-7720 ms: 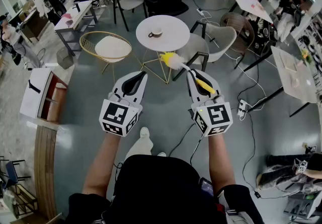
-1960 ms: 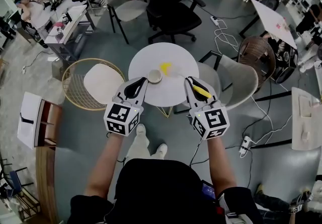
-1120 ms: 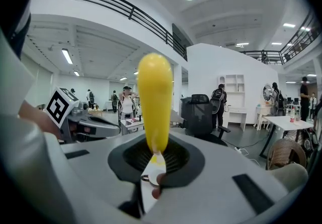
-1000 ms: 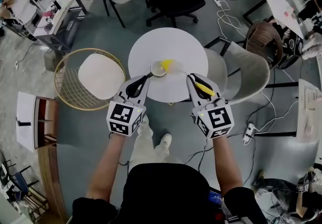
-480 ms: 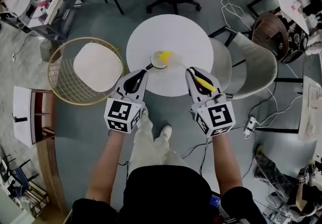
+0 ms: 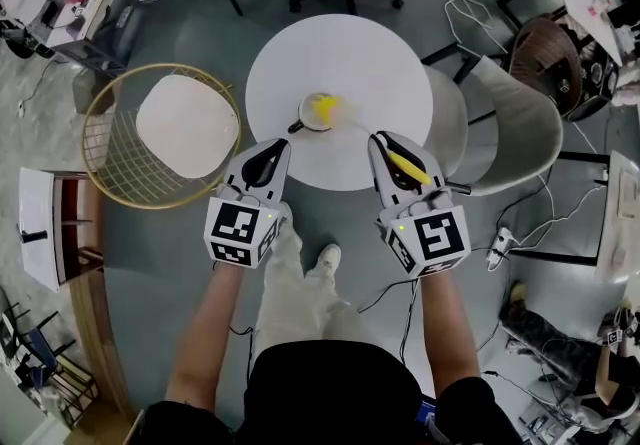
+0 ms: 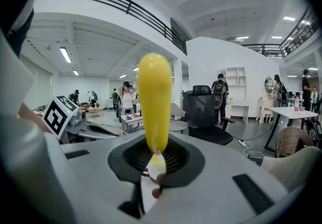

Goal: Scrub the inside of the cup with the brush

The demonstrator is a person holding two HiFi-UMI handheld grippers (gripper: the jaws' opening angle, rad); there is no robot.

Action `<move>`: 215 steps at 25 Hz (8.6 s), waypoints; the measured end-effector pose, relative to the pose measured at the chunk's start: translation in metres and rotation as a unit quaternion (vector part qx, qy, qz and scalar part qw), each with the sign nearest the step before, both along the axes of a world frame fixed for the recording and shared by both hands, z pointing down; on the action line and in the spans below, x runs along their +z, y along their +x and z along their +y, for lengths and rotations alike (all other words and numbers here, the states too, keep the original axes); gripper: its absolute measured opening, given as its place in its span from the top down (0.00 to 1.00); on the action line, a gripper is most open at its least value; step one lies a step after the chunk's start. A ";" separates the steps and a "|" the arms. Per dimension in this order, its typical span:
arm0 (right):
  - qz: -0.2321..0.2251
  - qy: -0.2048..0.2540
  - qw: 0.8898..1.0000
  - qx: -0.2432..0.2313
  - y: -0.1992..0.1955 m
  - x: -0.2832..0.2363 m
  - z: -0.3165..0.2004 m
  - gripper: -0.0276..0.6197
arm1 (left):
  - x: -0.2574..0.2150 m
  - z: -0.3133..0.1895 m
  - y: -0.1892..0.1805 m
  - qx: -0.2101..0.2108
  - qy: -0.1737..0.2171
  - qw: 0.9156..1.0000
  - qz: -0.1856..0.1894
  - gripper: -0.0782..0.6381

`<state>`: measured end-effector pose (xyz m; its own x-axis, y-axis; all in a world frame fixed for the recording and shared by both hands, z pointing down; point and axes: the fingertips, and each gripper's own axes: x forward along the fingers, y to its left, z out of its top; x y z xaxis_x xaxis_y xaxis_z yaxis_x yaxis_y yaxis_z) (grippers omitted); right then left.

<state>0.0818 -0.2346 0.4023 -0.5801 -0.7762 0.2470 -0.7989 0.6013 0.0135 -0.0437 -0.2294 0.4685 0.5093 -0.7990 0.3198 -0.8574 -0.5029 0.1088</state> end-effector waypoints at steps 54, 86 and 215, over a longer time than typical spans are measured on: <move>0.016 -0.068 0.997 0.013 -0.028 0.115 -0.049 0.88 | 0.136 -0.045 -0.017 0.000 -0.085 0.996 -0.003 0.86; 0.027 -0.080 0.996 0.010 -0.017 0.125 -0.050 0.88 | 0.184 -0.070 0.008 0.076 -0.087 0.988 -0.106 0.68; 0.123 -0.122 0.984 -0.031 -0.048 0.128 -0.047 0.88 | 0.200 -0.063 0.018 0.157 -0.103 0.973 -0.135 0.78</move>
